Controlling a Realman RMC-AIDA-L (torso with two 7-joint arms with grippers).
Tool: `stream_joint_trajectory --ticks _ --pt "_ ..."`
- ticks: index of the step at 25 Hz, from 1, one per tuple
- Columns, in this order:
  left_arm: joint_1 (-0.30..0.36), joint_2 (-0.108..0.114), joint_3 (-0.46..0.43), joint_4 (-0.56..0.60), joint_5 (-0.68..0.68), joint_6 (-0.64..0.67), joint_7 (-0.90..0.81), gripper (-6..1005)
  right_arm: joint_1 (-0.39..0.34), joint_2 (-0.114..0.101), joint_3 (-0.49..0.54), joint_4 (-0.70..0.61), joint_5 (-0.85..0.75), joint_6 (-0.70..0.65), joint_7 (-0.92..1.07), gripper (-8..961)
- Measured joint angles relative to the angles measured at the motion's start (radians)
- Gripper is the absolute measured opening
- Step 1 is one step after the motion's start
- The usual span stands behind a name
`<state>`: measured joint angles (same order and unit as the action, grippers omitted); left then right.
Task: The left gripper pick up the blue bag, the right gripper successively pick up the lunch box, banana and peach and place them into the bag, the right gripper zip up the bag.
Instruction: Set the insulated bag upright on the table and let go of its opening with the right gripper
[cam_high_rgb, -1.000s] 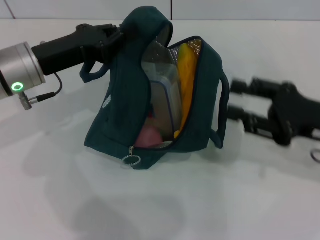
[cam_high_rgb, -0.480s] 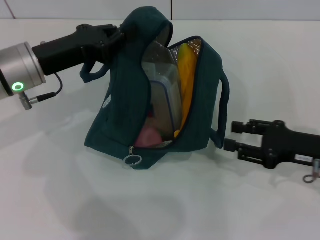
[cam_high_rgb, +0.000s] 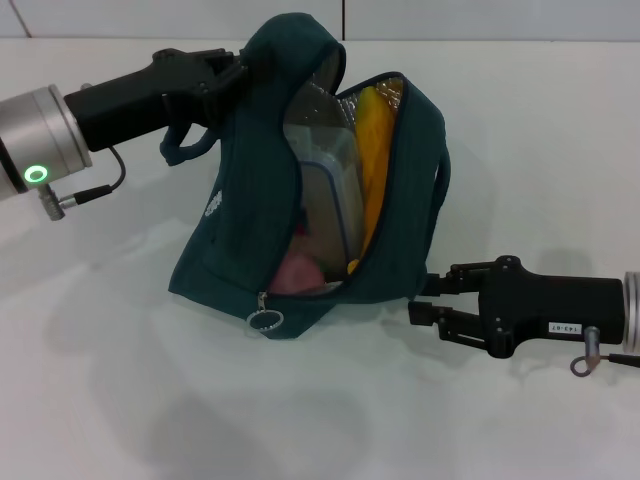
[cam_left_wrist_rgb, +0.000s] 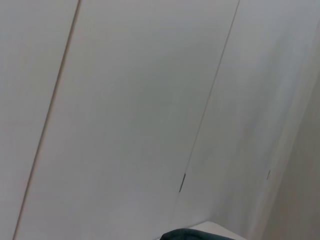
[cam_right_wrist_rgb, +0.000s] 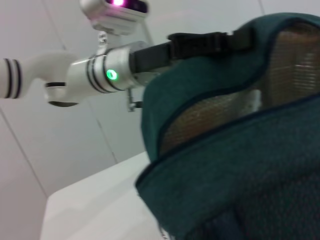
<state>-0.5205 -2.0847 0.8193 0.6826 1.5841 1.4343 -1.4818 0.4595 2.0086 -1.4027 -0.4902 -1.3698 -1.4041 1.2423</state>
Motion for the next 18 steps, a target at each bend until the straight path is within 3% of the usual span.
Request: stream_joint_trajectory --ticks 2,18 --pt "0.001 0.0 0.0 0.0 -0.001 0.0 0.0 43 0.002 0.0 0.001 -0.001 -0.001 -0.011 -0.003 352" --pt "-0.002 0.0 -0.002 -0.016 -0.003 -0.001 0.0 43 0.018 0.007 -0.002 -0.039 0.003 -0.008 -0.022 287"
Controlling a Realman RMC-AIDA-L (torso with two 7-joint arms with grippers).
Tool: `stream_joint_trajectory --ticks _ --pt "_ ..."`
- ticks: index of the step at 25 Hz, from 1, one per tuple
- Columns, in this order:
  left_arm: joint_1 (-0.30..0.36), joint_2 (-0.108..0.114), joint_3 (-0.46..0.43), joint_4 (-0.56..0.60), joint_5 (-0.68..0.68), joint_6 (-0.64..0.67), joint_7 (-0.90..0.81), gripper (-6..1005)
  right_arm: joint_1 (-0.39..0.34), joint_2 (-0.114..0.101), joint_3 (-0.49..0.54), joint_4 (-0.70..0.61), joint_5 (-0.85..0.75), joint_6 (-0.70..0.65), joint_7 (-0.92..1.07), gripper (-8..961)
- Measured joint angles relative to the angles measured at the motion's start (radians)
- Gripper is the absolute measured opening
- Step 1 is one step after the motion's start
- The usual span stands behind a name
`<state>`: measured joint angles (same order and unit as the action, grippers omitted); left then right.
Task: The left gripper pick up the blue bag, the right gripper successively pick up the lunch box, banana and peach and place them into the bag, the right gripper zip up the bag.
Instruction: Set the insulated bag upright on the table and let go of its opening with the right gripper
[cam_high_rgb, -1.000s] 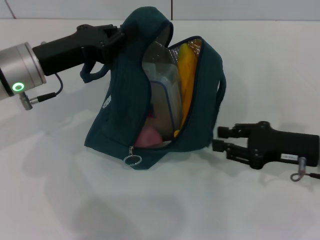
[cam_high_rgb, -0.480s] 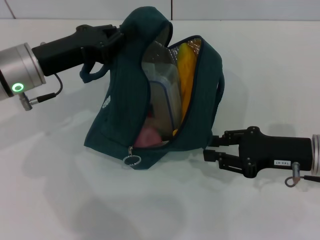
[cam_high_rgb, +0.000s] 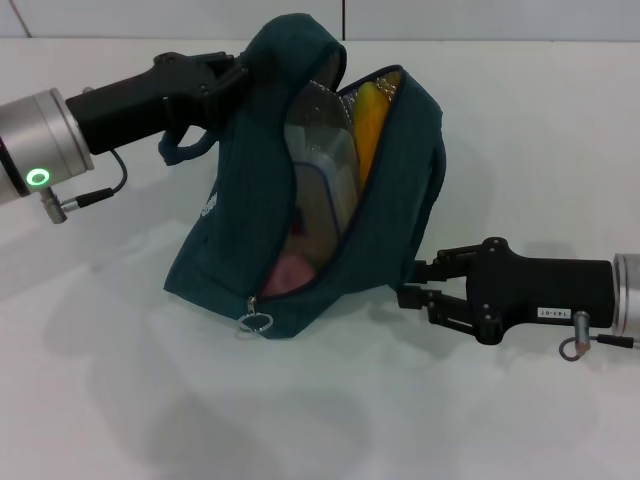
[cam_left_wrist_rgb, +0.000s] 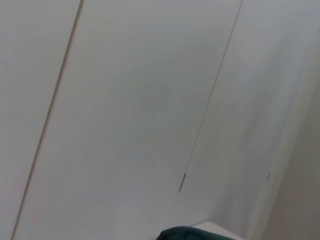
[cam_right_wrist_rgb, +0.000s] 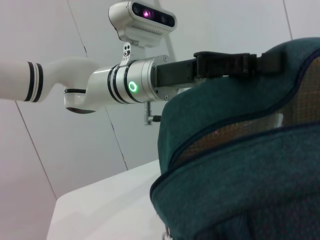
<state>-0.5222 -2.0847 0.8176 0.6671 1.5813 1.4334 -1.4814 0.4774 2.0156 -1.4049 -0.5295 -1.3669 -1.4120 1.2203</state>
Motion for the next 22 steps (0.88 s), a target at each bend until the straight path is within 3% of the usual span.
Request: stream_joint_trajectory --ticks 22 --pt "-0.002 0.0 -0.002 -0.024 -0.022 -0.054 0.045 44 0.025 0.001 -0.023 -0.051 0.01 0.027 -0.063 225"
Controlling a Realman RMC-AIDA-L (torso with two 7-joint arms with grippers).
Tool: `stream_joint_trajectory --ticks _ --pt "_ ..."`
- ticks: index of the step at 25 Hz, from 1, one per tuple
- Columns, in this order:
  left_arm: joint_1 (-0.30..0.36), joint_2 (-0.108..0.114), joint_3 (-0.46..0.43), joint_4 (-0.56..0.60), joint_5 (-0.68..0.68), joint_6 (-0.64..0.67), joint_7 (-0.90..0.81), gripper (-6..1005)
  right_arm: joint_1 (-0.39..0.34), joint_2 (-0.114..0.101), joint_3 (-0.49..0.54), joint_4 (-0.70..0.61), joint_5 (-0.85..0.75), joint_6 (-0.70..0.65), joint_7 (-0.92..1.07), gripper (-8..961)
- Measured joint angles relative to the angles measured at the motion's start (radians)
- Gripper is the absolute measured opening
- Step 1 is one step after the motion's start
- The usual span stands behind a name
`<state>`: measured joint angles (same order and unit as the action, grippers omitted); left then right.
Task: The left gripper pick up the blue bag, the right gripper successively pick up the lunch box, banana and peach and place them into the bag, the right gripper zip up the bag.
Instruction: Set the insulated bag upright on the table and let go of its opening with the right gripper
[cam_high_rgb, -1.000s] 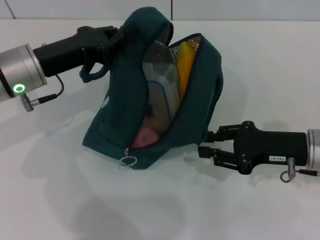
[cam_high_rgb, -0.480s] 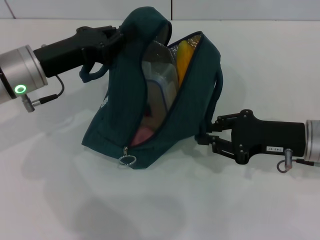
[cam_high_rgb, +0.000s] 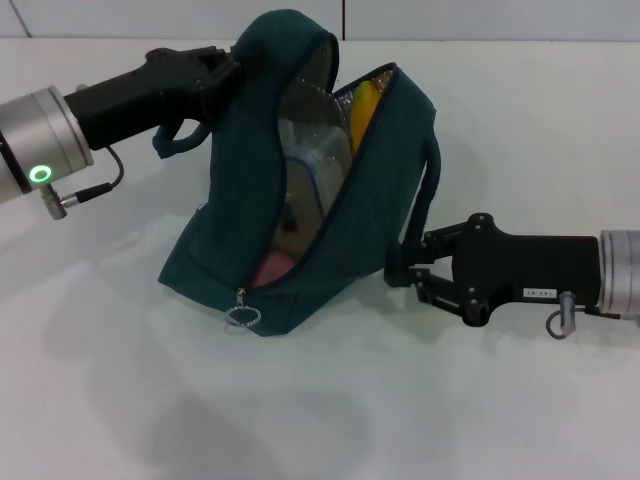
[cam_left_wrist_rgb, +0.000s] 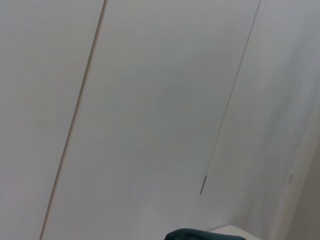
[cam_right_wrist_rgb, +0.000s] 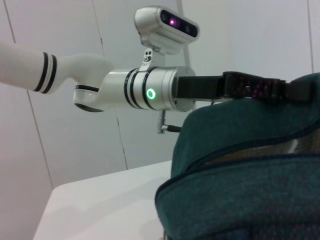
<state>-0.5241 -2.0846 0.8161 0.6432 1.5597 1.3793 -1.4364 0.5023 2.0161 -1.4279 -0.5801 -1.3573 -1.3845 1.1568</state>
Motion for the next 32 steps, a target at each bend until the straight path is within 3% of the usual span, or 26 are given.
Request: stream_joint_trajectory --ticks 2,5,10,14,16,23,27,32 --pt "0.001 0.0 0.0 -0.001 -0.002 0.0 0.006 44 -0.002 -0.002 0.008 0.0 0.003 0.001 -0.014 214" --pt "0.007 0.001 0.0 -0.033 -0.04 0.0 0.074 44 -0.018 -0.002 0.029 0.0 0.015 0.001 -0.06 97" --pt "0.012 0.0 -0.001 -0.121 -0.122 0.016 0.218 44 -0.061 0.003 0.075 0.01 0.084 -0.02 -0.158 86" --pt "0.029 -0.002 0.003 -0.213 -0.185 0.063 0.384 45 -0.101 -0.005 0.083 0.008 0.18 -0.066 -0.204 77" --pt "0.034 -0.004 0.006 -0.266 -0.201 0.097 0.489 45 -0.108 -0.016 0.108 0.002 0.195 -0.109 -0.19 73" --pt "0.037 -0.014 0.004 -0.479 -0.241 0.228 0.843 45 -0.043 -0.104 0.13 -0.004 0.132 -0.191 -0.051 74" --pt "0.047 -0.017 0.004 -0.58 -0.331 0.272 0.943 45 -0.016 -0.121 0.134 -0.013 0.079 -0.192 -0.019 73" --pt "0.084 -0.02 0.009 -0.596 -0.332 0.301 1.065 45 0.04 -0.14 0.141 -0.015 -0.023 -0.185 0.06 74"
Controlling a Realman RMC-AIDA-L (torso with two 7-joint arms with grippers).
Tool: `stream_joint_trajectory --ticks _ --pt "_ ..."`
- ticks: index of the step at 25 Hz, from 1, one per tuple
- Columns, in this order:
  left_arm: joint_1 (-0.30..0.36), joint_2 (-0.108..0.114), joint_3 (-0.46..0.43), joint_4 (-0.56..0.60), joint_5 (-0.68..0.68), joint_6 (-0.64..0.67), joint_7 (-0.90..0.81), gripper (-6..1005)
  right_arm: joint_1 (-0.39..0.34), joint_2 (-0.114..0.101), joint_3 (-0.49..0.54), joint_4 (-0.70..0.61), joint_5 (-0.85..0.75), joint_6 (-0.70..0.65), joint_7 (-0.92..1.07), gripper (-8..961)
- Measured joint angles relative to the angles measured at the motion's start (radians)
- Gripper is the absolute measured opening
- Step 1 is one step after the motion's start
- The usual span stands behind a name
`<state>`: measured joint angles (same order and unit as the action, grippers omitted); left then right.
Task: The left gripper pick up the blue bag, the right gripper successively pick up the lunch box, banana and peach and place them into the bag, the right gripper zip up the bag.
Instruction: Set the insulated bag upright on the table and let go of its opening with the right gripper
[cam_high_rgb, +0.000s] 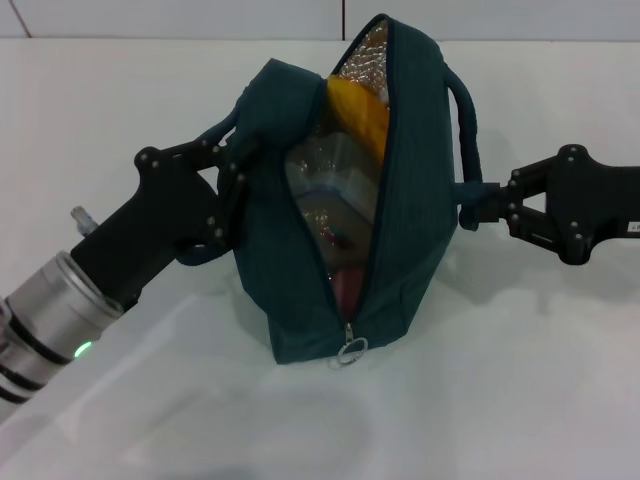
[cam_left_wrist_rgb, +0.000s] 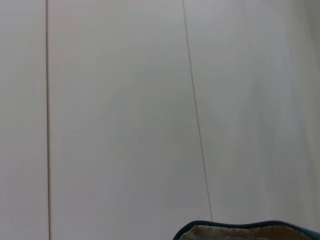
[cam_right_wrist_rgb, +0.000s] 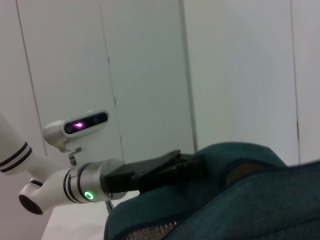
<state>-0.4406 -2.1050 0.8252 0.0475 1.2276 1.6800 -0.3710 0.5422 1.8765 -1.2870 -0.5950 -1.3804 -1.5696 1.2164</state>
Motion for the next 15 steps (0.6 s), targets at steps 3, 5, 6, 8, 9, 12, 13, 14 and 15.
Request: stream_joint_trajectory --ticks 3,5,6,8,9,12,13,14,15 --pt "0.003 0.0 0.0 -0.01 -0.002 0.017 0.019 45 0.003 0.007 0.015 0.001 -0.009 0.0 0.018 73" --pt "-0.003 0.0 -0.001 -0.015 -0.006 0.022 0.019 45 -0.007 0.022 0.049 -0.003 -0.012 -0.001 0.018 73" --pt "-0.008 0.0 -0.002 -0.016 -0.007 0.022 0.02 45 -0.013 0.027 0.066 -0.003 -0.013 -0.002 0.018 73" --pt "-0.017 0.002 -0.003 -0.017 -0.008 0.021 0.02 45 -0.024 0.031 0.089 -0.005 -0.013 -0.008 0.018 72" --pt "-0.023 0.003 -0.004 -0.018 -0.009 0.019 0.02 45 -0.029 0.034 0.093 -0.007 -0.013 -0.01 0.018 72" --pt "-0.027 0.005 -0.004 -0.014 -0.009 0.016 0.022 46 -0.038 0.038 0.095 -0.01 -0.012 -0.013 0.019 71" --pt "-0.028 0.005 -0.004 -0.013 -0.01 0.016 0.024 46 -0.043 0.04 0.096 -0.011 -0.011 -0.013 0.019 71" --pt "-0.028 0.005 -0.004 -0.013 -0.01 0.015 0.026 46 -0.049 0.043 0.103 -0.011 -0.01 -0.014 0.019 71" --pt "-0.029 0.005 -0.004 -0.013 -0.01 0.015 0.028 46 -0.053 0.045 0.112 -0.011 -0.009 -0.015 0.018 105"
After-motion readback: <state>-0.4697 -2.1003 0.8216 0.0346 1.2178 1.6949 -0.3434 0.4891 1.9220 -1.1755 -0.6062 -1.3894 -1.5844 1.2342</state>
